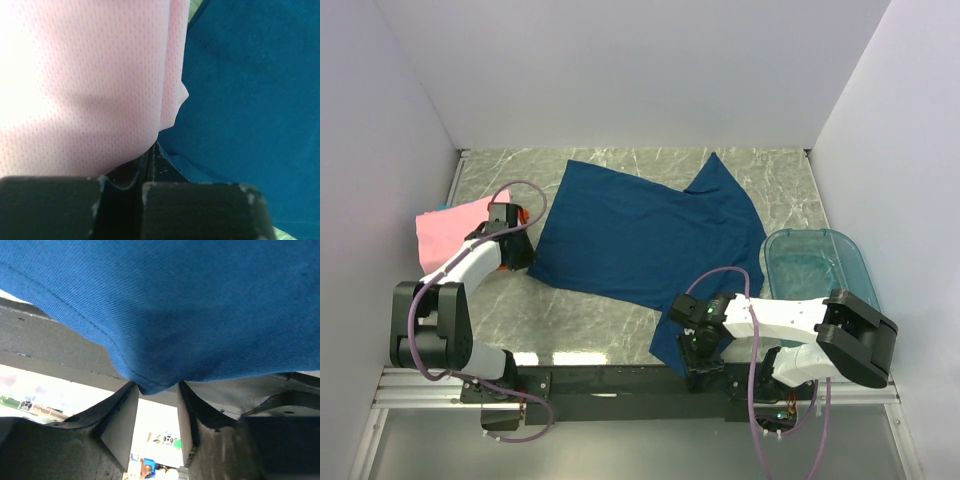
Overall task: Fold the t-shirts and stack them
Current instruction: Fold the tshirt
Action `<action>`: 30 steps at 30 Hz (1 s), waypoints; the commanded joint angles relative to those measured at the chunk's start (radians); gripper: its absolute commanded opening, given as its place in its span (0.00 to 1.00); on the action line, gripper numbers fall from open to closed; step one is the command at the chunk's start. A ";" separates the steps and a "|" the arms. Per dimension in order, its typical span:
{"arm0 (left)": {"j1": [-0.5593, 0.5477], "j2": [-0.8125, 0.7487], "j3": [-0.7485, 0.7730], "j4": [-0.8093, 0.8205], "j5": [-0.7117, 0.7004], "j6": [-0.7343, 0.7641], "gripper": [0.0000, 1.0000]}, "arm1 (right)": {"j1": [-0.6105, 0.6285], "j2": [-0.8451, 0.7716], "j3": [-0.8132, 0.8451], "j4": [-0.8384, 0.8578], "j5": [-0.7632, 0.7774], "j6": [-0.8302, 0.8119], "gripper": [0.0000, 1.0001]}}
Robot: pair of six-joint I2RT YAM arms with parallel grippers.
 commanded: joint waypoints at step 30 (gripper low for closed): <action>0.005 -0.117 -0.024 -0.024 -0.044 -0.039 0.00 | 0.015 -0.246 0.204 -0.351 0.106 0.035 0.00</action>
